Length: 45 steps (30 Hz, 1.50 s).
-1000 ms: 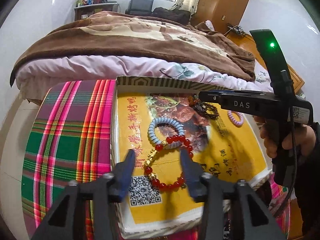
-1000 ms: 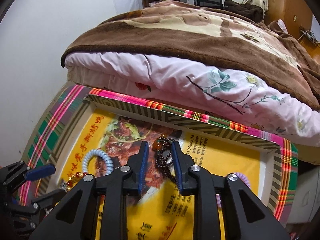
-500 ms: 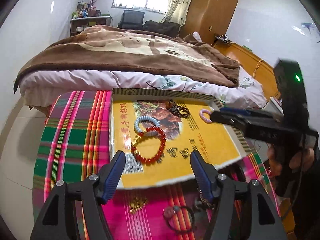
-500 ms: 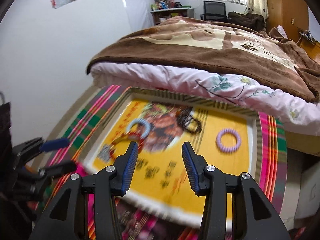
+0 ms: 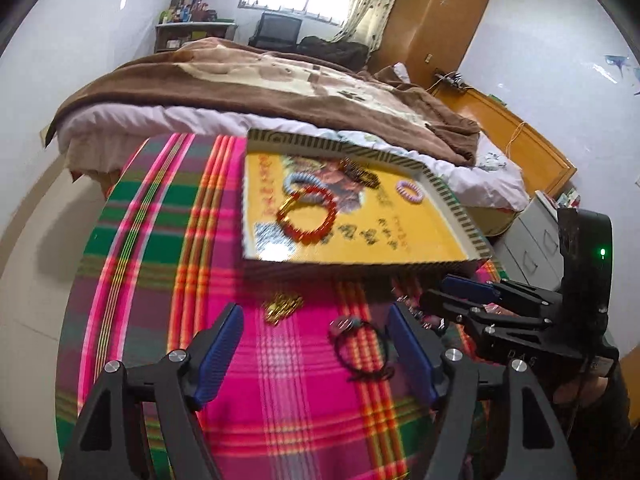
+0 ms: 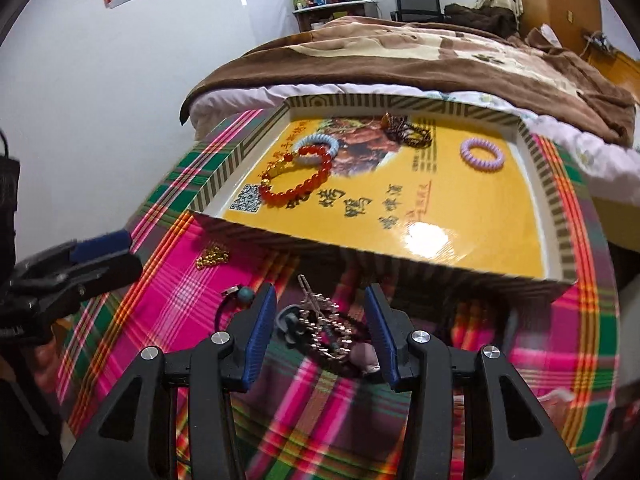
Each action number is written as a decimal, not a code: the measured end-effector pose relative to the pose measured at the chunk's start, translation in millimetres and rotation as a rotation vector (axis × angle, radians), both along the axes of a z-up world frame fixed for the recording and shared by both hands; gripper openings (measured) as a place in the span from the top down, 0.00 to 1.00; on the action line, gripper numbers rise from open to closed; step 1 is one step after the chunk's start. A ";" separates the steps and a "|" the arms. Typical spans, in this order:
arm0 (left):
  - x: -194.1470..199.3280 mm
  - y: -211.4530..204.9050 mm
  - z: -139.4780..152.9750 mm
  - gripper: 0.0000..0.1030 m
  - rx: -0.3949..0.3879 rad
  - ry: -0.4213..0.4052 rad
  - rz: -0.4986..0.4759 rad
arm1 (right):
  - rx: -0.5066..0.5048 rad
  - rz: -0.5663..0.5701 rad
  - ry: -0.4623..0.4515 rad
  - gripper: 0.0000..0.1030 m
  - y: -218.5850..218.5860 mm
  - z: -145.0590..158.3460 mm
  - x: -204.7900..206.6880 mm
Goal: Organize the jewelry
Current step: 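Grasp the silver keychain with pink bead using the right tool, then grasp the black hair tie with green bead with the left tool while the right tool holds the keychain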
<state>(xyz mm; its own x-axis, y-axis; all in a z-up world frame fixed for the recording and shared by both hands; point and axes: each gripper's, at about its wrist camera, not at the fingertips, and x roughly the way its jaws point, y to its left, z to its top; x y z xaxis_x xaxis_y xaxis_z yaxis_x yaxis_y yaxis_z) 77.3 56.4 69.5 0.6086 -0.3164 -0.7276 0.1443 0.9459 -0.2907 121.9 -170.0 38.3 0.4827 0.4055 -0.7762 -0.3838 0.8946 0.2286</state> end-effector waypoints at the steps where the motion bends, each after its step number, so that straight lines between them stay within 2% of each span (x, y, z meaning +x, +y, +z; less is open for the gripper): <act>1: -1.9 2.7 -2.0 0.28 -0.005 0.005 0.006 | -0.004 -0.009 -0.002 0.55 1.4 -1.1 -0.5; 16: -9.9 24.5 -32.3 0.28 -0.029 0.071 0.040 | -0.075 0.015 0.033 0.55 26.2 -24.6 9.5; 18: -10.0 26.0 -34.4 0.28 -0.029 0.076 0.043 | -0.079 0.025 0.032 0.64 27.9 -25.7 9.4; 19: -10.1 26.6 -35.3 0.28 -0.030 0.078 0.044 | -0.084 0.025 0.032 0.72 28.4 -26.3 9.3; 26: -9.3 27.3 -38.7 0.28 -0.035 0.087 0.044 | -0.074 0.015 0.017 0.75 25.0 -24.7 9.5; 31: -6.8 25.3 -40.1 0.28 -0.036 0.094 0.038 | -0.016 -0.001 -0.002 0.76 16.6 -14.5 5.5; 33: -6.0 23.1 -40.2 0.28 -0.035 0.094 0.034 | 0.047 -0.017 -0.009 0.83 8.0 -7.0 4.1; 35: -4.8 18.8 -40.2 0.28 -0.029 0.096 0.026 | 0.096 -0.037 -0.009 0.83 -0.3 -1.3 3.2; 40: -1.5 6.8 -39.3 0.28 -0.017 0.091 0.001 | 0.135 -0.063 -0.027 0.84 -11.2 8.8 -1.8; 41: -0.4 3.8 -39.2 0.28 -0.009 0.092 0.000 | 0.148 -0.066 -0.028 0.89 -13.6 10.6 -3.0; 45: 1.8 -6.0 -40.3 0.28 0.015 0.091 -0.022 | 0.177 -0.077 -0.042 0.88 -21.7 15.5 -7.6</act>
